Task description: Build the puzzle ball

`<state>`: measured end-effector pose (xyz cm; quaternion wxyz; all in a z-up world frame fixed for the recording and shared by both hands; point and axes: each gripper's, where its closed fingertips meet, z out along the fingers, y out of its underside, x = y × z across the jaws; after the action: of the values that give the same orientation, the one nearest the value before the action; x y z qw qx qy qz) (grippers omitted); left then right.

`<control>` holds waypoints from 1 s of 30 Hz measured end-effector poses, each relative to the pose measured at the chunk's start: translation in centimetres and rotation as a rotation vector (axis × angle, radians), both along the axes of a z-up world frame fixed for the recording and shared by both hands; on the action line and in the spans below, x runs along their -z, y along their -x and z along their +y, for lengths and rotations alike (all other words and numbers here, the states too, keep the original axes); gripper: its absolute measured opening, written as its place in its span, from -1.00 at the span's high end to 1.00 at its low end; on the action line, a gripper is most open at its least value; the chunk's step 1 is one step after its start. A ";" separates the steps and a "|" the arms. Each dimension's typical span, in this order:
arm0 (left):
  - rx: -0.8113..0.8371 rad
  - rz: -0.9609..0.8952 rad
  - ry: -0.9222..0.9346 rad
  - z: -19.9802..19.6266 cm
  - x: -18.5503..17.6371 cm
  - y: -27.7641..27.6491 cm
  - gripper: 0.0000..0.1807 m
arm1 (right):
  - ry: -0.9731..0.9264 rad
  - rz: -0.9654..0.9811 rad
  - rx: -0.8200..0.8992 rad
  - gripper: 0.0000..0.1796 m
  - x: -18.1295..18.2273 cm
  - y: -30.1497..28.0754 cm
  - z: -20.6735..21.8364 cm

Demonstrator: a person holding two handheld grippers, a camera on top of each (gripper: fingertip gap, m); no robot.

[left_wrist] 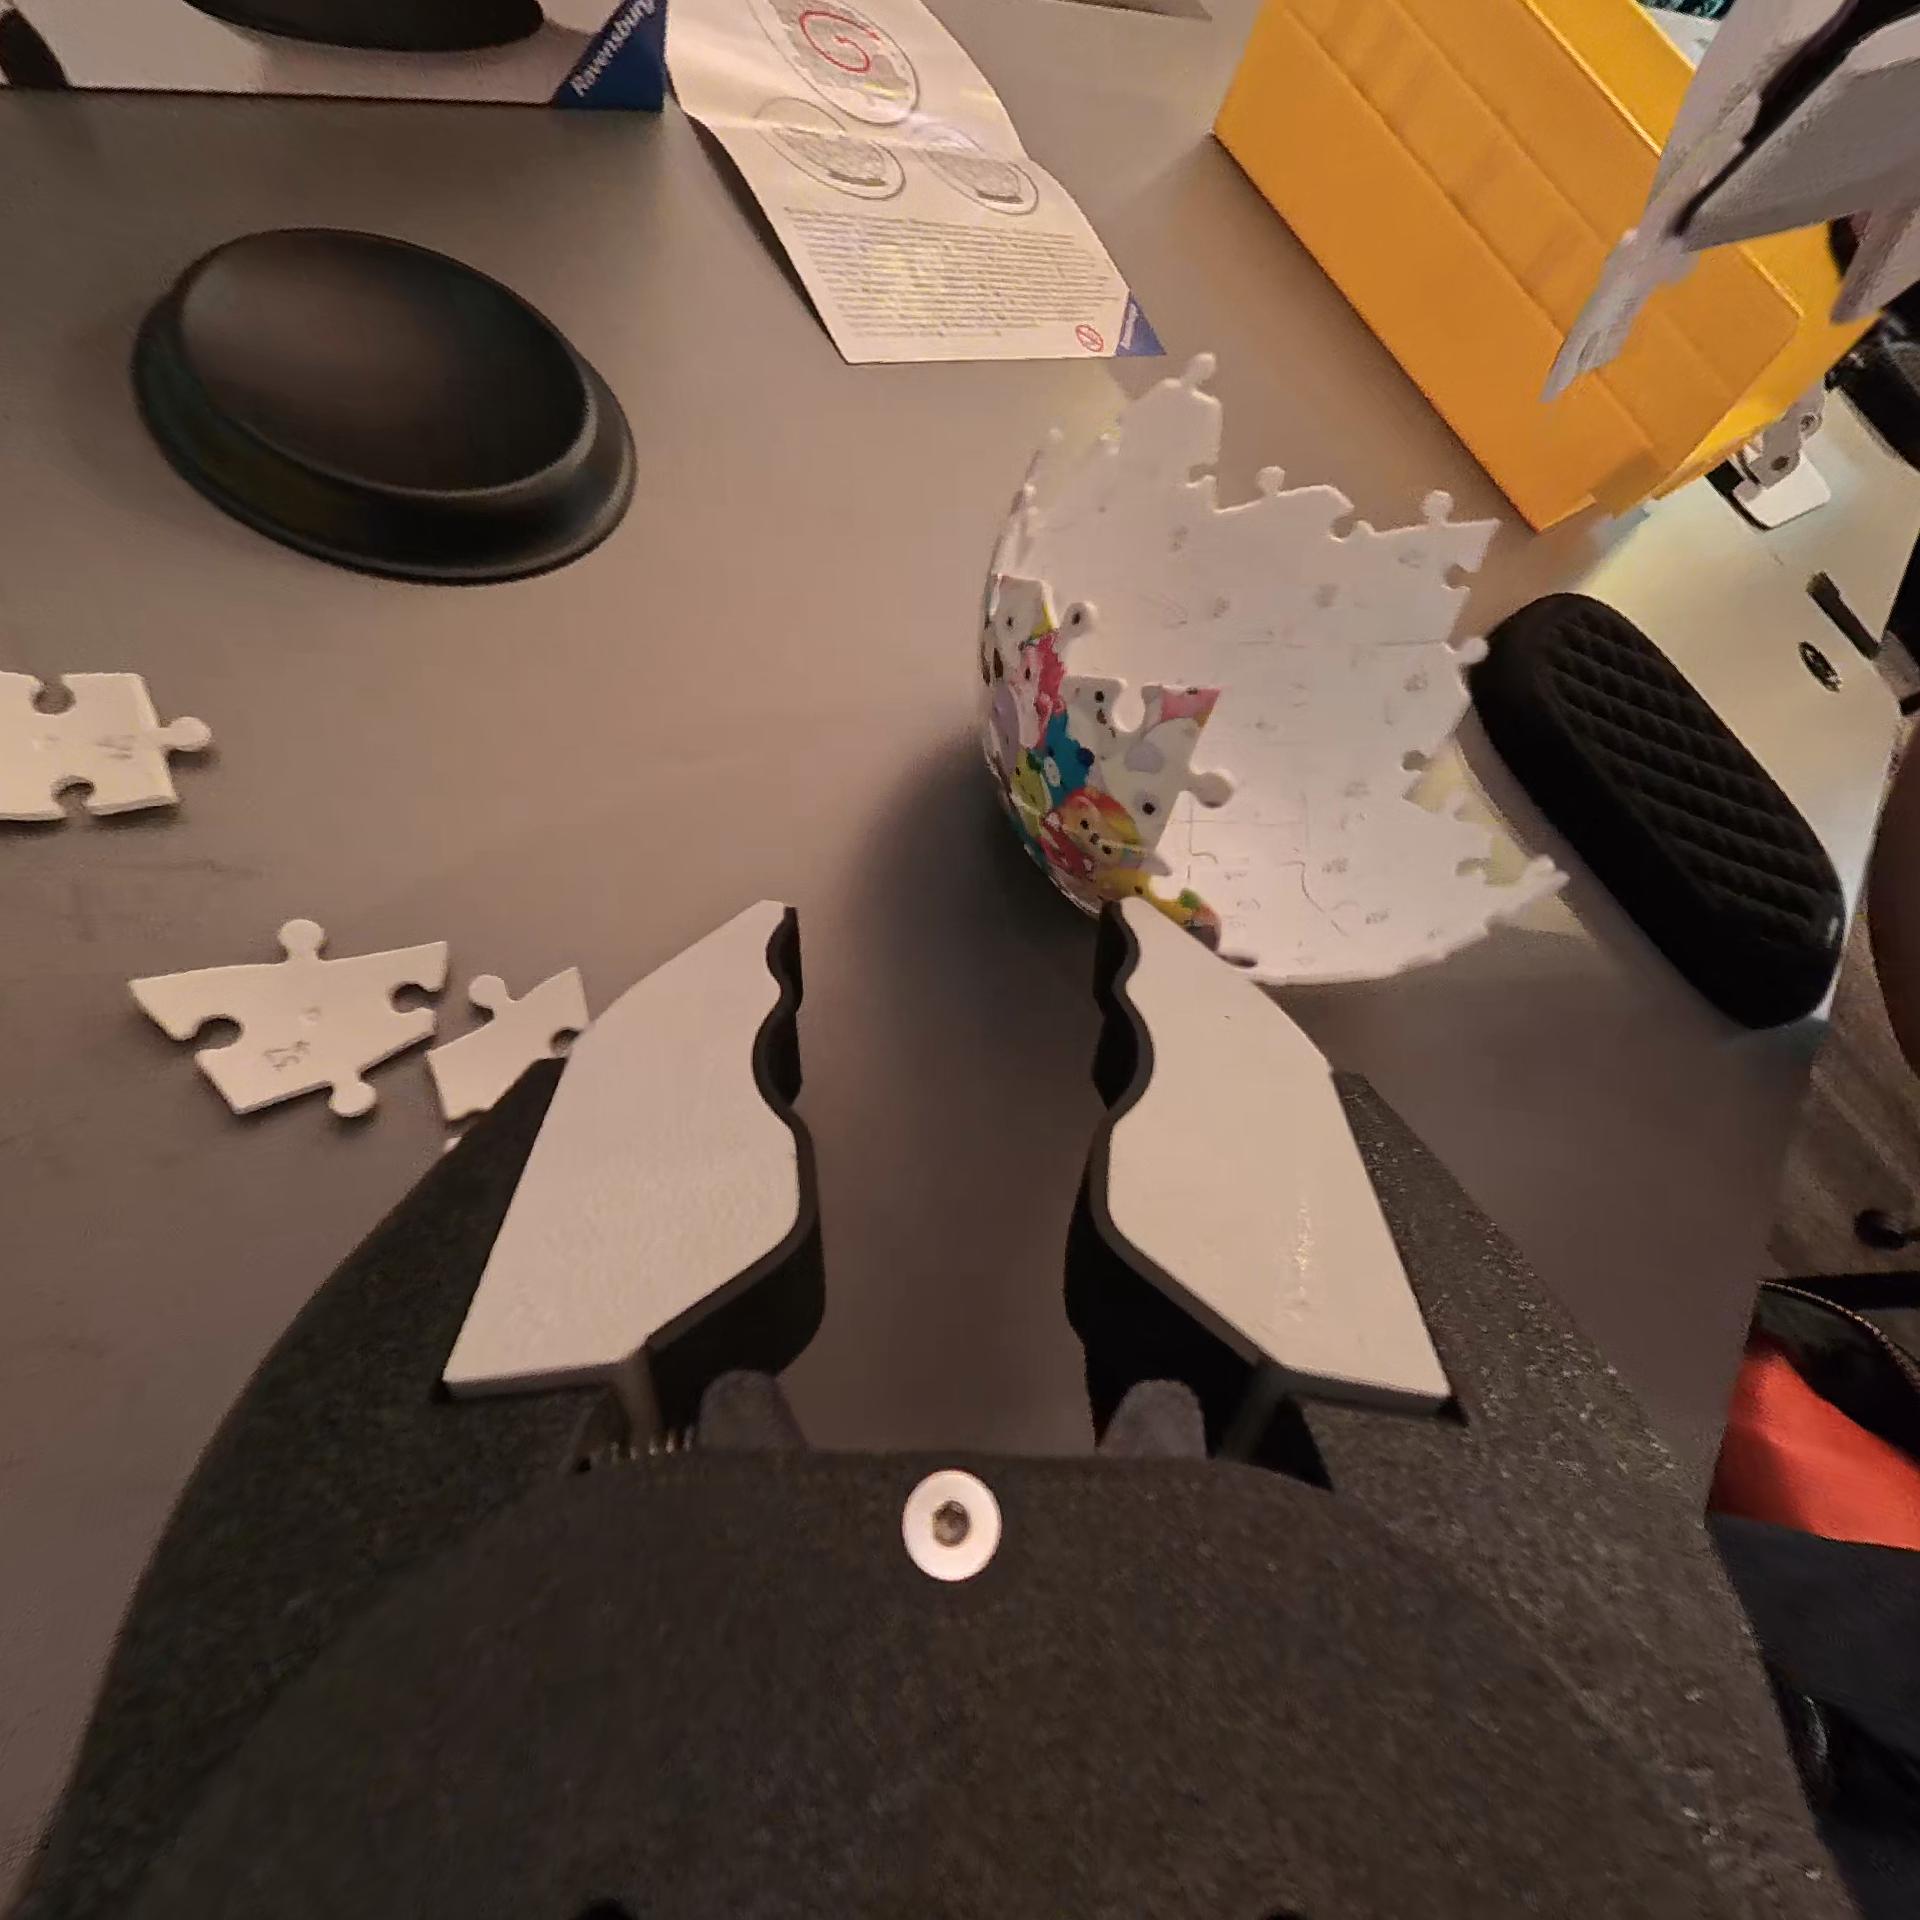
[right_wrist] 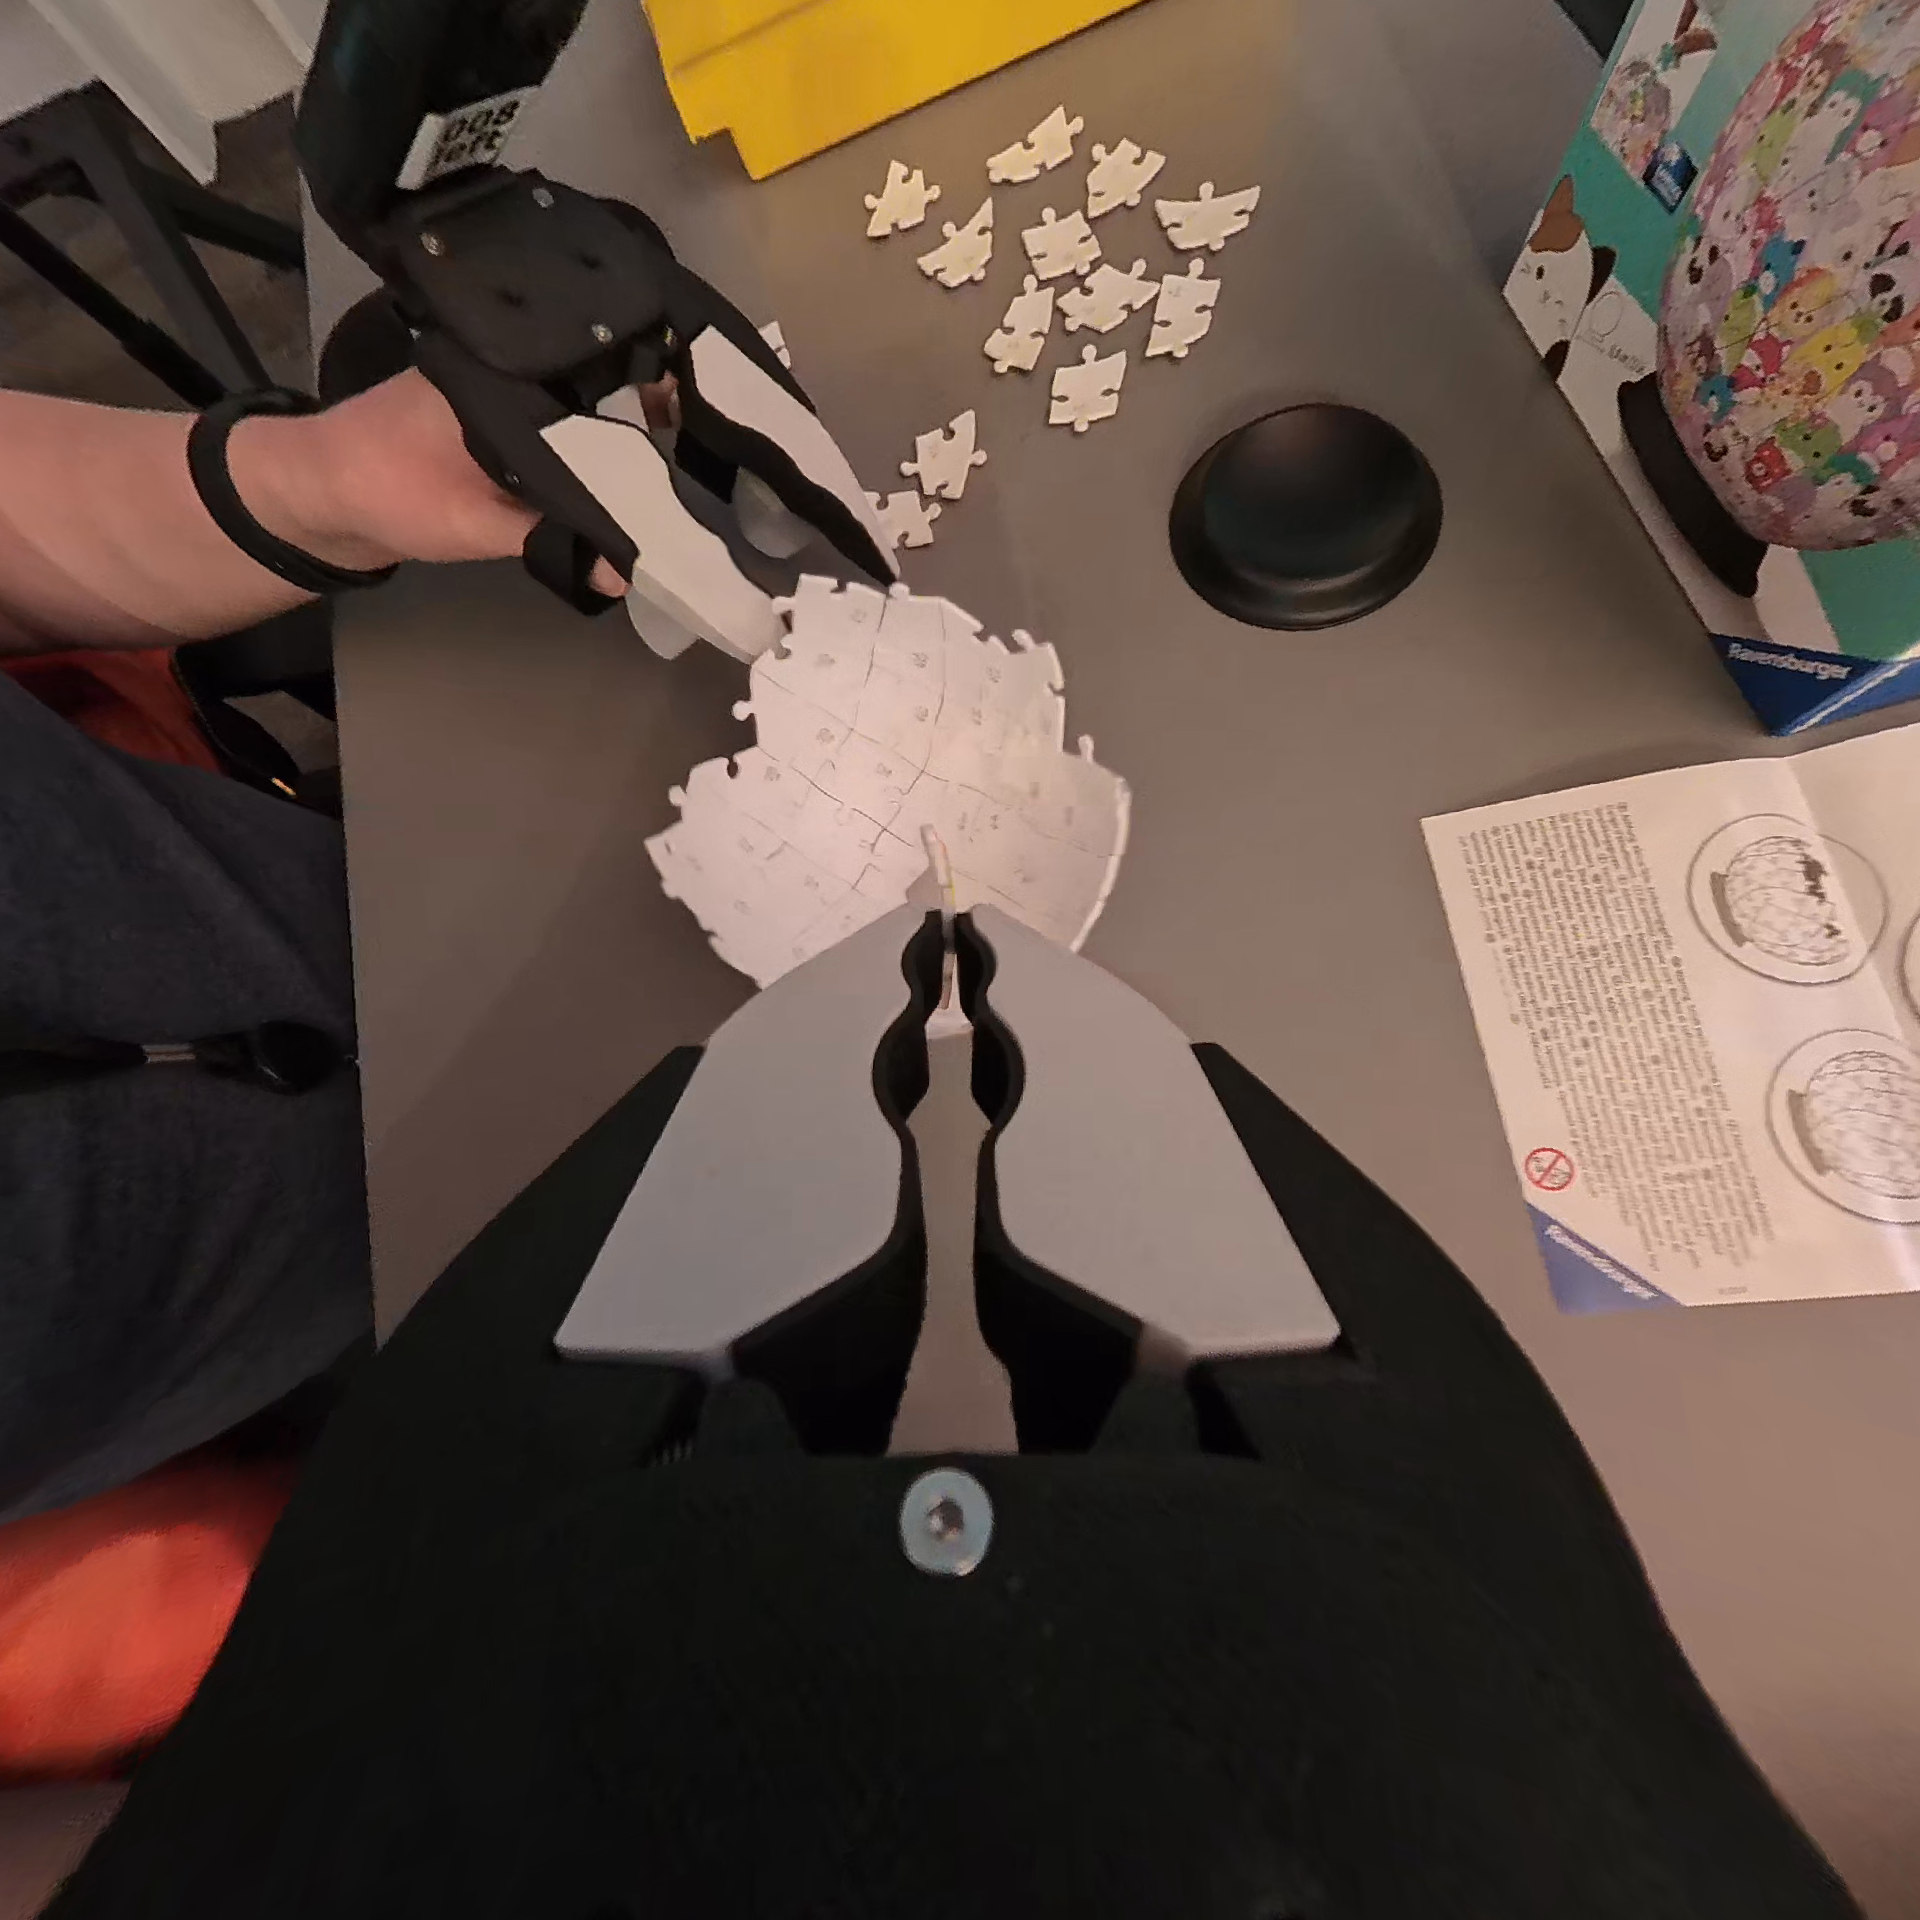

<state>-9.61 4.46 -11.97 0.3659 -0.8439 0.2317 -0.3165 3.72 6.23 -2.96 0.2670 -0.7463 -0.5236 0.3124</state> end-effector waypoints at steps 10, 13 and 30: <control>-0.008 0.009 -0.035 -1.3 -0.4 1.8 0.33 | 0.061 -0.067 -0.079 0.96 -0.1 1.2 3.1; 0.055 -0.007 -0.050 -2.7 -0.8 0.7 0.25 | 0.089 -0.080 -0.118 0.97 0.1 2.1 3.6; 0.248 0.165 -0.231 -1.9 0.8 -4.6 -0.03 | 0.212 -0.122 -0.044 0.97 4.6 0.7 3.1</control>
<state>-5.05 2.60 -12.81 0.3983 -0.7843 0.3980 -0.2605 3.00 9.36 -7.55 0.1474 -0.7762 -0.5191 0.3260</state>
